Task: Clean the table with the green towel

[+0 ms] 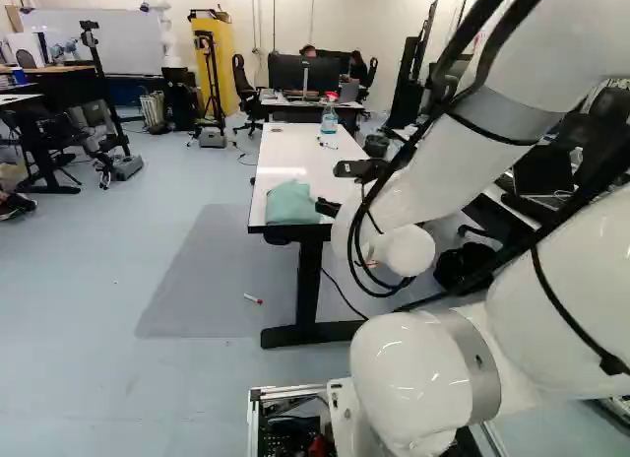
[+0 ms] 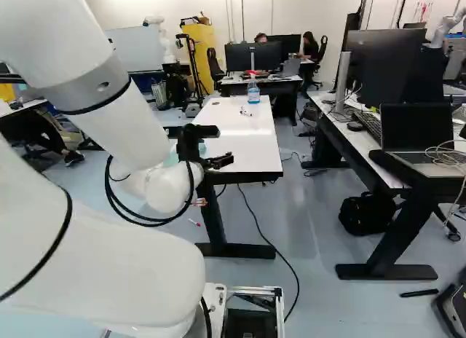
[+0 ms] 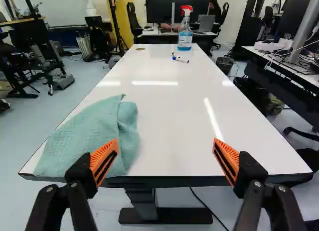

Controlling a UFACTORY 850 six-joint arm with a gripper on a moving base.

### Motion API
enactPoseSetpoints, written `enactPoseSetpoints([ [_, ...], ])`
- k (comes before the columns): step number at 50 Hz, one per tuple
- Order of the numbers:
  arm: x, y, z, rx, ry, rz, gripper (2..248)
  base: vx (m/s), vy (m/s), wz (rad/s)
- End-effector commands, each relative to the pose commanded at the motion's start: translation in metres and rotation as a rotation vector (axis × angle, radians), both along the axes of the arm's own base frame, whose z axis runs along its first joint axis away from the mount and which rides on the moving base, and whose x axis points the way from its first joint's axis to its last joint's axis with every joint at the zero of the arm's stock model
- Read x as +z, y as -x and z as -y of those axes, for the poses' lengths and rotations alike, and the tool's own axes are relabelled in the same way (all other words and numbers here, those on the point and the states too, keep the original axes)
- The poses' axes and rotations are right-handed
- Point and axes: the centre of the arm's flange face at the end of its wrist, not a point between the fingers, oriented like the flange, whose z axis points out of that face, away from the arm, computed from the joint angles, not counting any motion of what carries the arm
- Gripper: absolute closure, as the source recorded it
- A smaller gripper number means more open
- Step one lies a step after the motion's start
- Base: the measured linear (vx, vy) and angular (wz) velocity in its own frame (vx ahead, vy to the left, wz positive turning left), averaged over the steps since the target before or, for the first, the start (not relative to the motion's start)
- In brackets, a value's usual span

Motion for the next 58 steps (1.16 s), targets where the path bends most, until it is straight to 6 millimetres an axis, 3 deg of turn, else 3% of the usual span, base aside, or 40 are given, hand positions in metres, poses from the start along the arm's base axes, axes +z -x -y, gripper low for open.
enactPoseSetpoints([
  [58, -0.0009, 0.0020, 0.0005, -0.001, 0.000, 0.005, 3, 0.000, 0.000, 0.000],
])
